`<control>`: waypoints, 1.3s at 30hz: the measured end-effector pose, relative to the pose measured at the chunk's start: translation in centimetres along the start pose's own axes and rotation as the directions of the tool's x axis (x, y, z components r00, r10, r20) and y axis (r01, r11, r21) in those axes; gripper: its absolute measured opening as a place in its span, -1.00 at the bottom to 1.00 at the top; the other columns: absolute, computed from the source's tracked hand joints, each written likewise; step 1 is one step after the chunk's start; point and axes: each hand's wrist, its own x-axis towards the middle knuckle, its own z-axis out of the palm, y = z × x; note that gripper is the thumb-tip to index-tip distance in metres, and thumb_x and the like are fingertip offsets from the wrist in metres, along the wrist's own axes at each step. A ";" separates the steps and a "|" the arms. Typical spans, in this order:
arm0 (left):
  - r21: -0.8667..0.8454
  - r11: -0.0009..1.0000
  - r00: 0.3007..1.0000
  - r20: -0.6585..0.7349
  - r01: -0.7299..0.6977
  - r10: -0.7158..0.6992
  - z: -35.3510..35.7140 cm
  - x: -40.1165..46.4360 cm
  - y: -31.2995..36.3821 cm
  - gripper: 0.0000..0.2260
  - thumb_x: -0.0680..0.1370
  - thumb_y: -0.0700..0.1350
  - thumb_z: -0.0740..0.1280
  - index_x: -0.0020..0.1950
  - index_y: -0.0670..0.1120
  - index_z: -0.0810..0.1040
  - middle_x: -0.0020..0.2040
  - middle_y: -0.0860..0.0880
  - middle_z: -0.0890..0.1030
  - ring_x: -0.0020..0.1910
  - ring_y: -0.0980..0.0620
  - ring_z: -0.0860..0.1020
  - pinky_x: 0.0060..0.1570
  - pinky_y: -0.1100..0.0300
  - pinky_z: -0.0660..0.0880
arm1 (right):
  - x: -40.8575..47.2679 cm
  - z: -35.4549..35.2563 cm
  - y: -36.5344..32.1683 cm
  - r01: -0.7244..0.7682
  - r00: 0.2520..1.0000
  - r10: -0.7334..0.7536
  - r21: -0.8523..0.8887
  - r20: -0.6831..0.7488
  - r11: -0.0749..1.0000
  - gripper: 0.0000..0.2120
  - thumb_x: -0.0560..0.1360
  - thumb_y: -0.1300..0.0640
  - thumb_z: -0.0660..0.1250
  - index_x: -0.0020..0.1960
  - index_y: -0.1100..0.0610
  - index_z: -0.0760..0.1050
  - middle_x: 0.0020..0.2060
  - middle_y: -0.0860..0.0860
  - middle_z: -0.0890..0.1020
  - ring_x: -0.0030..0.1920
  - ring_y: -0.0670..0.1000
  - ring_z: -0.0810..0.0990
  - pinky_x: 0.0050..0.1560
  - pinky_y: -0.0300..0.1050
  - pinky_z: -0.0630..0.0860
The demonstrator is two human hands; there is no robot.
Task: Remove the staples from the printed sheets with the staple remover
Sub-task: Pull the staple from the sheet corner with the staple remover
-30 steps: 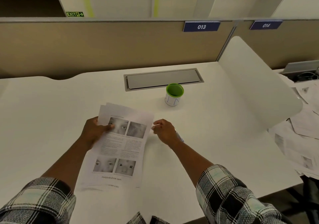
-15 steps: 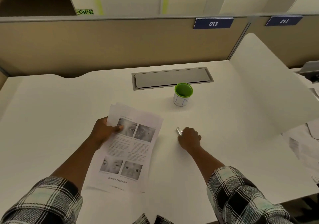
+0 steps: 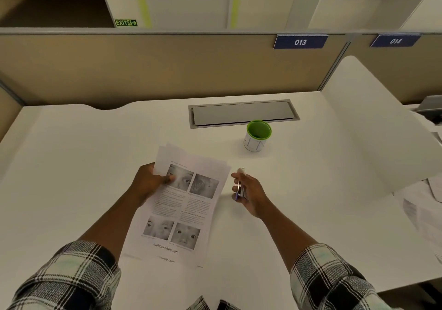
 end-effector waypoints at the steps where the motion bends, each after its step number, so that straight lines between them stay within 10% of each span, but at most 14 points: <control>1: 0.003 1.000 1.000 0.001 -0.001 0.001 -0.1 -0.1 -0.1 -0.69 0.40 -0.19 0.51 0.11 -0.19 0.58 -0.01 -0.12 0.64 -0.05 -0.11 0.59 -0.20 0.20 0.47 | 0.0 0.3 0.0 0.025 1.000 -0.024 -0.053 0.020 0.998 -0.80 0.55 0.03 0.34 0.05 0.17 0.52 -0.30 -0.02 0.44 -0.36 -0.05 0.41 -0.35 -0.15 0.36; 11: 0.077 0.997 0.999 -0.042 -0.007 0.010 -0.1 -0.4 -0.1 -0.61 0.38 -0.14 0.54 0.15 -0.17 0.56 0.05 -0.12 0.63 0.06 -0.18 0.60 -0.14 0.18 0.48 | -0.4 2.2 -0.2 0.261 0.963 -0.261 -0.436 0.060 0.861 -0.86 0.45 0.18 0.45 -0.13 0.15 0.49 -0.35 0.01 0.49 -0.39 -0.05 0.44 -0.31 -0.20 0.47; 16: 0.455 0.878 0.927 -0.248 -0.146 0.282 0.3 -0.6 1.2 -0.14 0.29 0.09 0.59 0.46 -0.06 0.23 0.43 -0.10 0.38 0.38 -0.13 0.38 0.34 -0.12 0.27 | -0.4 2.5 -0.8 0.326 0.938 -0.327 -0.603 0.113 0.728 -0.80 0.44 0.12 0.47 -0.13 0.16 0.46 -0.36 -0.05 0.48 -0.38 -0.08 0.40 -0.32 -0.26 0.43; 19: 0.709 0.608 0.847 -0.028 -0.357 0.530 1.0 -0.5 2.8 -0.19 0.29 0.21 0.53 0.44 0.01 0.28 0.47 -0.01 0.34 0.45 -0.01 0.28 0.40 -0.10 0.06 | -0.3 2.8 -1.2 0.374 0.921 -0.342 -0.665 0.186 0.646 -0.75 0.42 0.08 0.48 -0.21 0.11 0.40 -0.39 -0.08 0.44 -0.38 -0.07 0.36 -0.34 -0.19 0.37; 25: 0.766 0.384 0.852 0.410 -0.516 0.326 4.8 -0.5 6.1 -0.51 0.39 0.21 0.42 0.27 0.08 0.49 0.18 0.08 0.58 0.23 0.01 0.43 0.31 0.01 0.12 | -0.8 4.0 -2.9 0.462 0.873 -0.379 -0.774 0.308 0.433 -0.79 0.41 0.06 0.46 -0.22 -0.01 0.41 -0.35 -0.13 0.46 -0.33 -0.09 0.37 -0.28 -0.21 0.34; 30: 0.630 0.601 0.869 0.391 -0.493 0.303 5.6 -0.4 7.0 -0.86 0.44 0.00 0.41 -0.24 -0.04 0.60 -0.24 0.01 0.64 -0.23 -0.01 0.55 -0.20 0.12 0.43 | -1.4 4.5 -4.2 0.491 0.832 -0.439 -0.818 0.338 0.301 -0.81 0.45 0.00 0.42 -0.10 0.09 0.49 -0.30 -0.08 0.57 -0.31 -0.04 0.46 -0.27 -0.20 0.39; 39: 0.479 0.806 0.937 0.202 -0.348 0.284 4.8 -1.0 6.4 -0.68 0.53 -0.03 0.37 -0.40 -0.03 0.42 -0.42 0.03 0.46 -0.42 0.08 0.38 -0.33 0.23 0.27 | -3.1 4.2 -3.0 0.519 0.730 -0.630 -0.815 0.265 0.259 -0.72 0.54 0.04 0.35 0.21 0.10 0.56 0.05 0.03 0.64 -0.04 0.00 0.60 0.02 -0.20 0.51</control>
